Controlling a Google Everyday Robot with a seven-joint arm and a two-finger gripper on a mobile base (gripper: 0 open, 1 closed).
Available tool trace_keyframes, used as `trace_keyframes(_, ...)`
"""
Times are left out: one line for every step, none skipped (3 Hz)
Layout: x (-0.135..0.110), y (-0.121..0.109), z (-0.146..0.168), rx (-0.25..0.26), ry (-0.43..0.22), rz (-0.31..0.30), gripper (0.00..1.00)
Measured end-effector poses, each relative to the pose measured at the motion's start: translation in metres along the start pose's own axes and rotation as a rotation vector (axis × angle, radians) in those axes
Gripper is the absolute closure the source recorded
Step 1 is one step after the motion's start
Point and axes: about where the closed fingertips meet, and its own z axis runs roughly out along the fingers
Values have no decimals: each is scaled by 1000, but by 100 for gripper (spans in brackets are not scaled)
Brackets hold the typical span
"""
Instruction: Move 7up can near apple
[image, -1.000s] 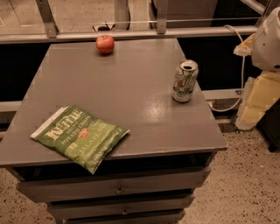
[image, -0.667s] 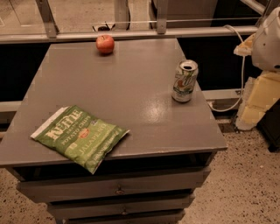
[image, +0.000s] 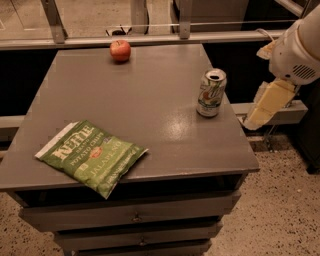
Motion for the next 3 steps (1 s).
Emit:
trace_keyframes(3,-28,27,41,-89,61,0)
trace_keyframes(0,-48,55,49,-220,121,0)
trace_keyframes(-12,-64,86,25,-429,209,0)
